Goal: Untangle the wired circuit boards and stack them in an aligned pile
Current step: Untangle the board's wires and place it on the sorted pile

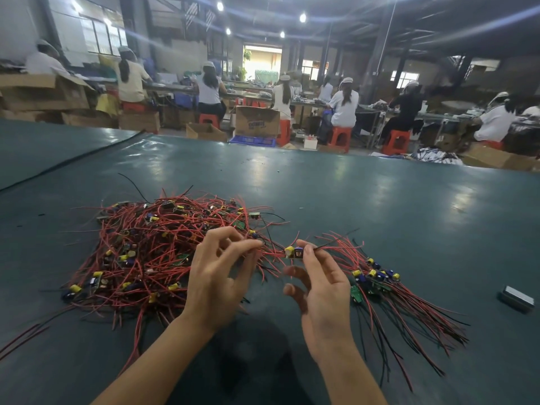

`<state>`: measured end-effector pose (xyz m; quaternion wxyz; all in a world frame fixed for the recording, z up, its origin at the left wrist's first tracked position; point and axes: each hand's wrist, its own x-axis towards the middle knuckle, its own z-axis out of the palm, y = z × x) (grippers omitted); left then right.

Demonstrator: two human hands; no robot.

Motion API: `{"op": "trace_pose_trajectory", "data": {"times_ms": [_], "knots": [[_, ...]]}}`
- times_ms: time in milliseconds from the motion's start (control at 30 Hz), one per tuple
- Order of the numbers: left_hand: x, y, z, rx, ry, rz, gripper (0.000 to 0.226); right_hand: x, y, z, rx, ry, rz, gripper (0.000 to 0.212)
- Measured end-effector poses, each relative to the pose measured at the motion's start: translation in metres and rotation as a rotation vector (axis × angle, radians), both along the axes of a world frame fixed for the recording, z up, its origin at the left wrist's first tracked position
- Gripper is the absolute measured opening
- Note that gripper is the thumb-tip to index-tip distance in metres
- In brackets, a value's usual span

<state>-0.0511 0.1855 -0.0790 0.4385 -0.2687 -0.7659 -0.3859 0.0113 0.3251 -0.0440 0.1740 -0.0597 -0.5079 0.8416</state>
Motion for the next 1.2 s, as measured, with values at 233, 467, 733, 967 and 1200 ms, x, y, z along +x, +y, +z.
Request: {"op": "trace_pose_trajectory", "data": {"times_ms": [233, 467, 733, 967, 1200], "knots": [[0.018, 0.020, -0.001, 0.322, -0.601, -0.464, 0.044, -0.002, -0.003, -0.006, 0.165, 0.026, -0.118, 0.021], [0.023, 0.031, -0.001, 0.523, -0.883, -0.678, 0.067, 0.003, -0.015, -0.006, 0.137, -0.066, 0.037, 0.026], [0.020, 0.033, -0.003, 0.633, -0.843, -0.662, 0.052, 0.001, -0.020, -0.009, 0.113, -0.177, 0.088, 0.031], [0.014, 0.030, -0.008, 0.549, -0.828, -0.619, 0.038, -0.004, -0.017, -0.012, 0.065, -0.215, 0.007, 0.027], [0.013, 0.032, -0.011, 0.560, -0.866, -0.616, 0.046, -0.005, -0.015, -0.014, -0.061, -0.274, 0.042, 0.024]]}}
